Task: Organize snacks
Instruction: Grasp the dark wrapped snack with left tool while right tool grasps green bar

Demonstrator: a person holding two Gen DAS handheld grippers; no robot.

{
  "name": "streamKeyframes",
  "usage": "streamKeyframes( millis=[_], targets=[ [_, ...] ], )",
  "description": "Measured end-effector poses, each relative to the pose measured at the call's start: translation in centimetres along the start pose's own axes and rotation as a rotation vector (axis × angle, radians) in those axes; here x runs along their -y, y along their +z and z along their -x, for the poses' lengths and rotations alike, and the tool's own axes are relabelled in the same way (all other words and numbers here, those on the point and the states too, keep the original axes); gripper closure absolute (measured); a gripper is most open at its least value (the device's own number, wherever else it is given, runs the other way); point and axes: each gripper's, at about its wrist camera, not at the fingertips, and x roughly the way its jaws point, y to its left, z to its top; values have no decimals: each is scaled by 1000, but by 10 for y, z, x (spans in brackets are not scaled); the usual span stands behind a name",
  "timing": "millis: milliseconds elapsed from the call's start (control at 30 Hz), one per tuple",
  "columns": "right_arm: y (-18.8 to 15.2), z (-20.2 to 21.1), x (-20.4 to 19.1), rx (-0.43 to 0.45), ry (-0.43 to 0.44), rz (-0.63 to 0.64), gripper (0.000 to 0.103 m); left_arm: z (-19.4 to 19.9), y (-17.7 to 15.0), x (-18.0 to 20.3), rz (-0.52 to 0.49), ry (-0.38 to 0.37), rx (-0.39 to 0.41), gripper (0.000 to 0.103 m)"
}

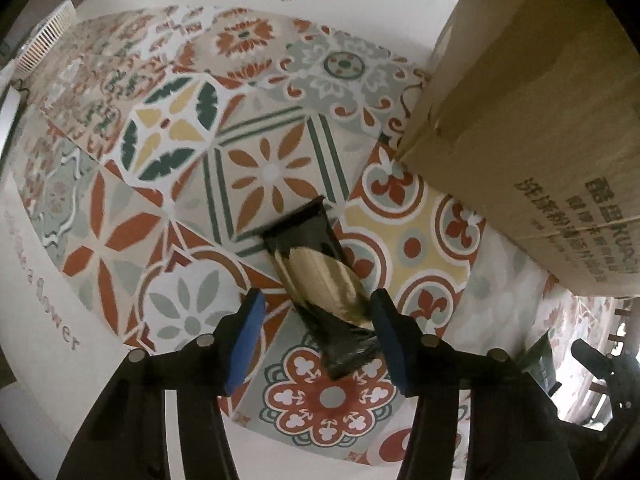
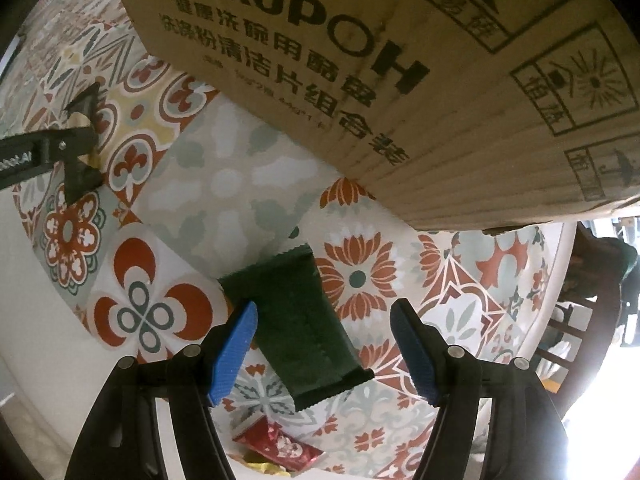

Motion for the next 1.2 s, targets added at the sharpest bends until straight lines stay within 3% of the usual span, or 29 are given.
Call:
streamKeyframes(
  millis=[133, 200, 267, 400, 500, 533, 567, 733, 800, 833, 867, 1200],
  targets=[
    [-1, -3, -2, 7, 23, -12, 40, -2, 4, 1, -18, 9, 12, 55],
    [-5, -5, -4, 7, 34, -23, 43, -1, 3, 2, -26, 17, 20, 65],
    [-7, -4, -5, 9, 74, -44, 56, -1, 0, 3, -38, 19, 35, 68],
    [-11, 2, -13, 22, 62, -54, 59, 4, -2, -3, -73, 3, 37, 72],
    [-15, 11, -15, 44, 52, -79, 75, 5, -9, -3, -111, -19, 28, 72],
    [-17, 13, -16, 45, 60, -86, 94, 6, -13, -3, -125, -22, 32, 72],
    [-20, 14, -17, 45, 68, -90, 95, 5, -16, -3, -136, -24, 34, 72],
    [-32, 18, -19, 100, 44, -112, 92, 6, -27, -5, -161, -29, 39, 72],
    [-36, 20, -17, 113, 55, -146, 72, 5, -32, -5, -173, -39, 35, 72],
    [-39, 24, -15, 131, 57, -157, 49, 6, -35, -6, -177, -41, 36, 72],
    [-42, 29, -15, 161, 48, -161, 39, 8, -37, -6, -187, -44, 37, 72],
    [-51, 15, 2, 108, 113, -237, 39, 24, -62, 20, -272, -68, 62, 72]
  ],
)
